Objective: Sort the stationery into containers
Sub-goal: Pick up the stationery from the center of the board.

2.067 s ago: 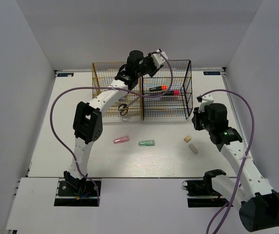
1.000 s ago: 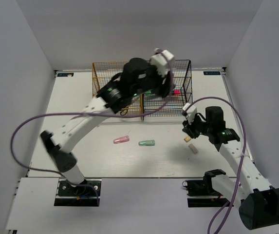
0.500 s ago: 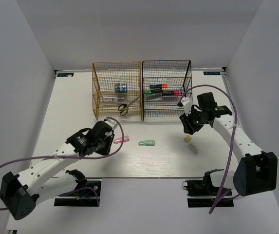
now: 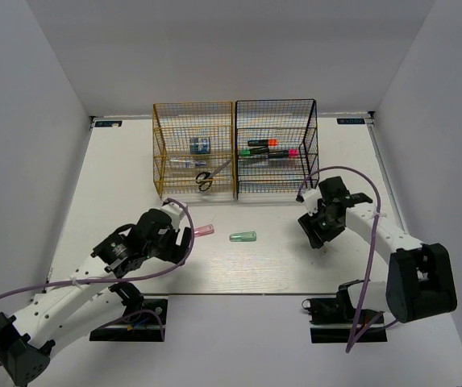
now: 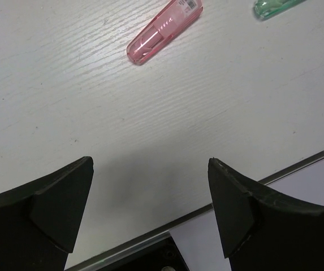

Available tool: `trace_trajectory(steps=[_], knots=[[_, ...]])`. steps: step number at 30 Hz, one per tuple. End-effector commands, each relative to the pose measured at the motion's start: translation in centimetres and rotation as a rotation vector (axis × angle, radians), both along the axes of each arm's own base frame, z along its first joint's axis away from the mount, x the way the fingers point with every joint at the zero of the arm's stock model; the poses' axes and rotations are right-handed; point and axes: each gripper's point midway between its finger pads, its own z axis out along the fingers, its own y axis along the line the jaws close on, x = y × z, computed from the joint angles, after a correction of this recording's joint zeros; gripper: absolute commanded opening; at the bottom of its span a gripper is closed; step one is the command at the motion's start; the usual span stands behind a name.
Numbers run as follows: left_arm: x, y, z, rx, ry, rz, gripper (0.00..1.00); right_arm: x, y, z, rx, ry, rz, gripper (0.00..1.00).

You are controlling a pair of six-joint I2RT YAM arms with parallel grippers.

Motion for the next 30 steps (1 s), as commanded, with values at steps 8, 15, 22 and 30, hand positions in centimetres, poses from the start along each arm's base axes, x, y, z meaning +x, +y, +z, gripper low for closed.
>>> trace_trajectory(steps=[8,15,22,30], knots=[[0.5,0.0,0.3,-0.013,-0.019,0.008,0.93,0.9,-0.7,-2.6,-0.066,-0.013,-0.03,0.53],[0.5,0.1,0.2,-0.016,-0.025,0.008,0.93,-0.1,-1.6,-4.0,-0.126,0.053,-0.027,0.35],[0.4,0.1,0.1,-0.017,-0.02,0.008,0.93,-1.2,-0.5,-3.8,-0.061,0.113,0.025,0.0],[0.3,-0.1,-0.2,-0.016,-0.004,-0.004,0.92,2.9,7.1,10.2,0.325,-0.338,0.48,0.0]])
